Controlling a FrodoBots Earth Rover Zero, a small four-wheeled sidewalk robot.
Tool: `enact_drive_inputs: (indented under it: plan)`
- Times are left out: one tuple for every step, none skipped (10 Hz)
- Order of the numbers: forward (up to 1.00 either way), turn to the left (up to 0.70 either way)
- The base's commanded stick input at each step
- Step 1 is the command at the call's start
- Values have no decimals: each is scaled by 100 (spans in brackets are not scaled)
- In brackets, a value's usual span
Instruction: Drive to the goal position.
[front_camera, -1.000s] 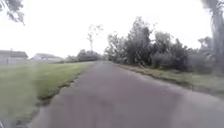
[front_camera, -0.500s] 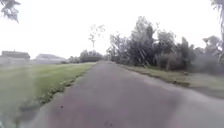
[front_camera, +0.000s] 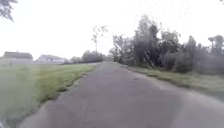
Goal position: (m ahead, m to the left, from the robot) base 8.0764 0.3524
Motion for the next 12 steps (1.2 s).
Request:
enact_drive_inputs:
  plan:
    - [85, 0]
    - [85, 0]
    - [85, 0]
    - [85, 0]
    - [85, 0]
    - [85, 0]
    - [85, 0]
    - [85, 0]
    - [85, 0]
    - [85, 0]
    - [85, 0]
    - [85, -1]
